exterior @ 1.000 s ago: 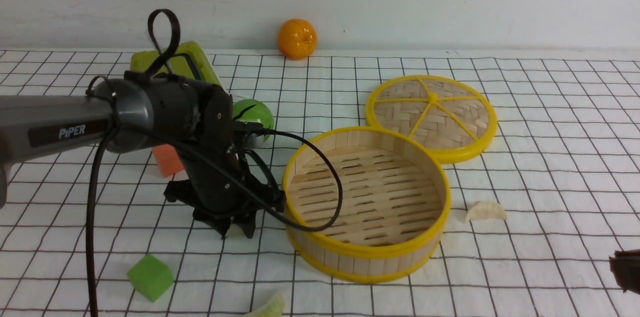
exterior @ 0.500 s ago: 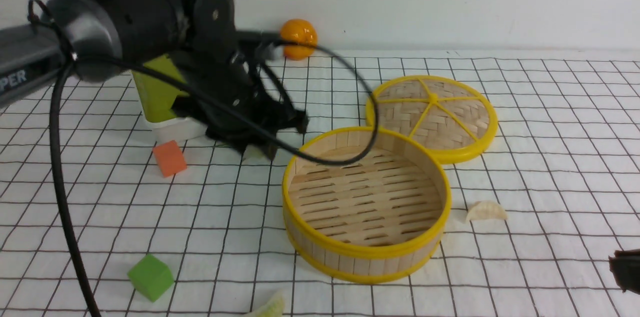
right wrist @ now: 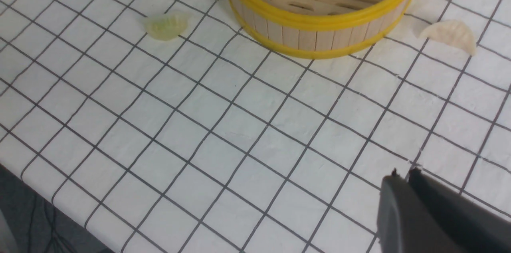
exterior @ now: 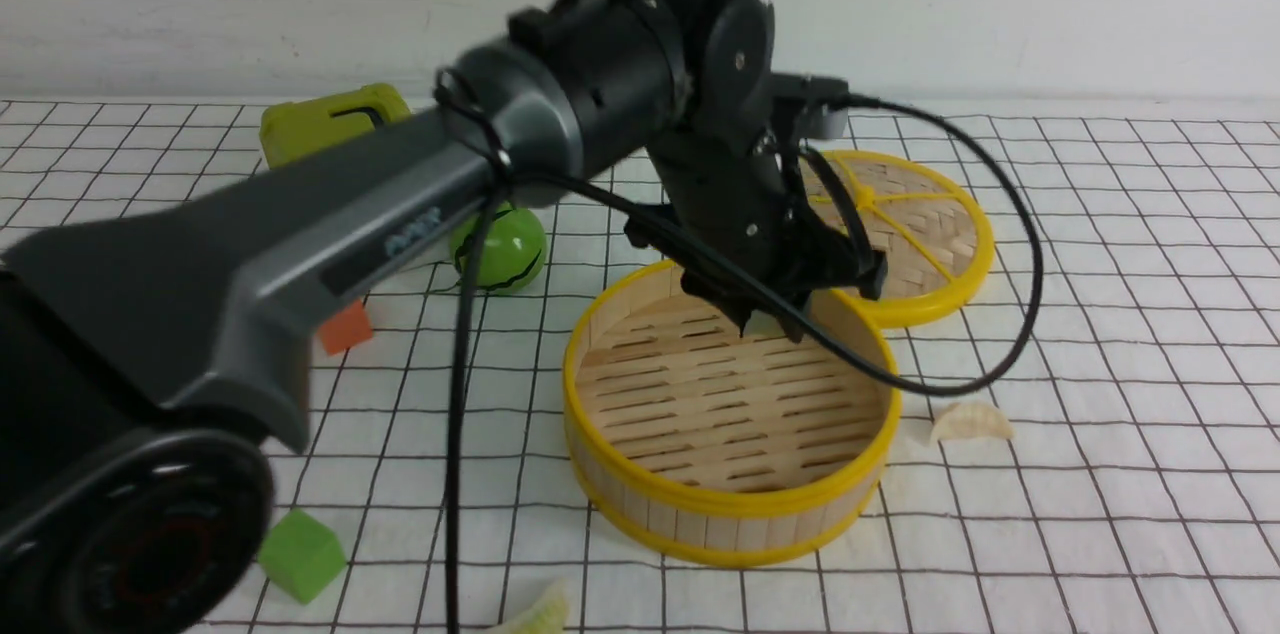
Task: Put the dumplings into the steamer on the table with the white tablecloth.
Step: 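Place the dumpling into the bamboo steamer basket with the left gripper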
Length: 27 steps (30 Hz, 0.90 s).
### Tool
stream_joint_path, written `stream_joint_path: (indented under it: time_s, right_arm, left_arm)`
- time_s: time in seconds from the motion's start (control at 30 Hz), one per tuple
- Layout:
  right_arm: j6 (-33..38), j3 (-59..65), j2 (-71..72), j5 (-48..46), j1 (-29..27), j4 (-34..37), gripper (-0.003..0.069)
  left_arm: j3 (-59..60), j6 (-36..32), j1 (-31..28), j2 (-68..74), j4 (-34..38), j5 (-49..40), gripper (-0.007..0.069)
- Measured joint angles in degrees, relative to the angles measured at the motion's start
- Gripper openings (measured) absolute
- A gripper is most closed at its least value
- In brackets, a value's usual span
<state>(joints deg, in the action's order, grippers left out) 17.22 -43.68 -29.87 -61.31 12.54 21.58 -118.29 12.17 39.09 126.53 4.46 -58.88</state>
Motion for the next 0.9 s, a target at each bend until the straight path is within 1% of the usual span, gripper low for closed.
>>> stream_joint_path:
  time_s: [0.2, 0.3, 0.47, 0.53, 0.63, 0.7, 0.77, 0.87, 0.9]
  right_arm:
    - [-2.9, 0.0, 4.4, -0.8, 0.0, -3.7, 0.0031]
    - [-4.4, -0.1, 4.7, -1.2, 0.0, -6.1, 0.0034]
    - [-4.7, -0.1, 4.7, -1.6, 0.0, -7.7, 0.0039]
    - [-4.7, -0.1, 4.7, -1.6, 0.0, -8.0, 0.0040]
    - [-4.7, -0.1, 4.7, -1.7, 0.0, -8.1, 0.0041]
    - [-4.7, -0.1, 4.7, -1.7, 0.0, -8.1, 0.0041]
    - [-4.7, -0.1, 4.7, -1.7, 0.0, -8.1, 0.0045]
    - [-4.7, -0.1, 4.7, -1.7, 0.0, -8.1, 0.0049]
    - [-4.7, -0.1, 4.7, -1.7, 0.0, -8.1, 0.0050]
  left_arm:
    - [-0.6, 0.6, 0.1, 6.0, -0.2, 4.4, 0.0242]
    - [-0.7, 1.6, 0.2, 7.1, -1.6, 7.3, 0.0242]
    - [-0.7, 3.4, 0.3, 7.3, -3.7, 9.1, 0.0244]
    - [-0.7, 3.4, 0.3, 7.4, -3.9, 9.1, 0.0277]
    - [-0.7, 3.6, 0.3, 7.4, -3.9, 8.7, 0.0406]
    - [-0.7, 3.6, 0.3, 7.0, -3.9, 7.4, 0.0475]
    - [-1.3, 3.6, 0.3, 5.8, -4.1, 5.0, 0.0526]
    - [-3.4, 2.9, 0.3, 2.4, -4.9, -0.3, 0.0565]
    - [-3.8, 2.2, 0.3, 0.6, -5.5, -2.2, 0.0568]
